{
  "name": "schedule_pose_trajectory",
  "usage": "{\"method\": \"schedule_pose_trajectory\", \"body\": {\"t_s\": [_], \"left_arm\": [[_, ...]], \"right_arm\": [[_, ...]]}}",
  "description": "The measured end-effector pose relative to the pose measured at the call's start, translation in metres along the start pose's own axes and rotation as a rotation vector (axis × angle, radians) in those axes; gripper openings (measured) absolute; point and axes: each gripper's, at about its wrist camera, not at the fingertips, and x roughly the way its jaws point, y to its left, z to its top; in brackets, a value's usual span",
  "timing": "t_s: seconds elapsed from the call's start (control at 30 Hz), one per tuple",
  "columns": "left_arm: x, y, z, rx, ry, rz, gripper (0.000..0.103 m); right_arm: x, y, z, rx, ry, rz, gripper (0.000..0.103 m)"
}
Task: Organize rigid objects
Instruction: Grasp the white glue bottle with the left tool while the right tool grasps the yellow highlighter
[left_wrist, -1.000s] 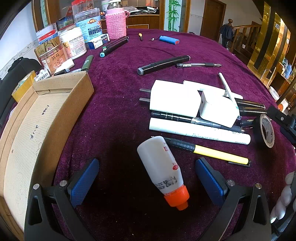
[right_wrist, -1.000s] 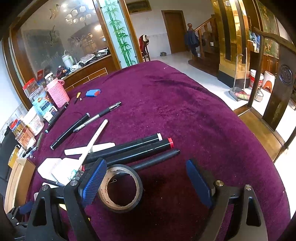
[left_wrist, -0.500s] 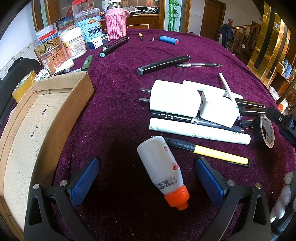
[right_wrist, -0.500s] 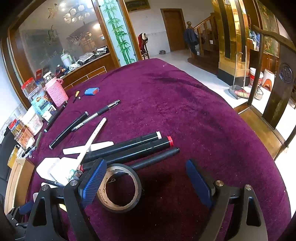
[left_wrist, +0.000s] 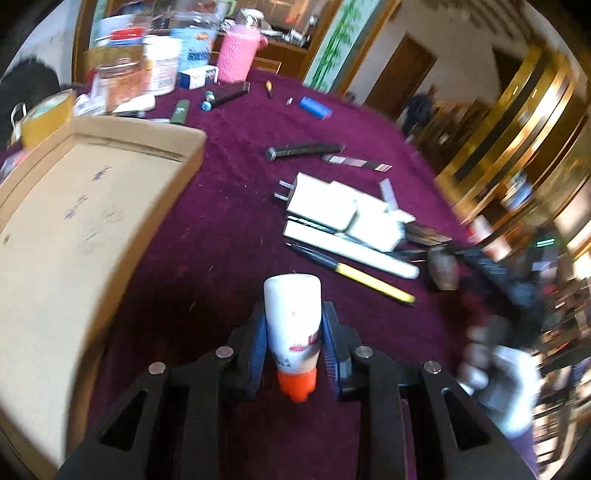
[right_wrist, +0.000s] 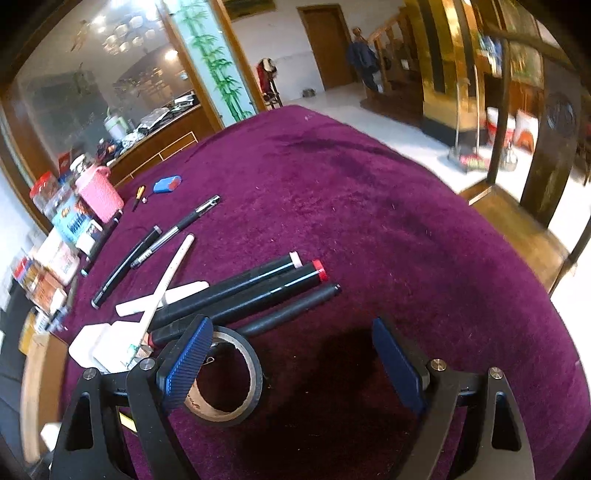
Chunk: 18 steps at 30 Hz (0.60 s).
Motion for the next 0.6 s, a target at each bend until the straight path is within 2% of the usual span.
{"method": "schedule_pose_trajectory", "body": {"t_s": [0.1, 0.17, 0.27, 0.33, 0.4, 0.43, 0.47, 0.53, 0.6], "left_arm": [[-0.046, 0.013, -0.007, 0.003, -0.065, -0.052, 0.026], [-0.069, 0.023, -0.014, 0.012, -0.116, -0.045, 0.026], [-0.085, 0.039, -0.022, 0.004, -0.155, -0.063, 0.026], [-0.092, 0.044, -0.024, 0.002, -0.167, -0.089, 0.026], [-0.104, 0.048, -0.026, 0.016, -0.192, -0.099, 0.026], [-0.109, 0.050, -0.027, 0.021, -0.202, -0.100, 0.026], [-0.113, 0.053, -0.027, 0.024, -0.207, -0.099, 0.026], [-0.124, 0.059, -0.028, 0.027, -0.218, -0.096, 0.026], [-0.135, 0.066, -0.031, 0.027, -0.229, -0.082, 0.026]], "right_arm": [[-0.012, 0.009, -0.003, -0.044, 0.030, -0.001, 0.088], [-0.032, 0.025, -0.007, -0.090, 0.024, 0.073, 0.088], [-0.063, 0.077, -0.022, -0.286, 0.025, 0.154, 0.088], [-0.067, 0.108, -0.036, -0.421, 0.066, 0.203, 0.085], [-0.060, 0.133, -0.053, -0.550, 0.113, 0.221, 0.067], [-0.052, 0.143, -0.060, -0.606, 0.143, 0.228, 0.046], [-0.042, 0.147, -0.063, -0.629, 0.173, 0.230, 0.030], [-0.021, 0.150, -0.069, -0.638, 0.230, 0.230, 0.027], [-0.013, 0.158, -0.072, -0.654, 0.220, 0.234, 0.026]]}}
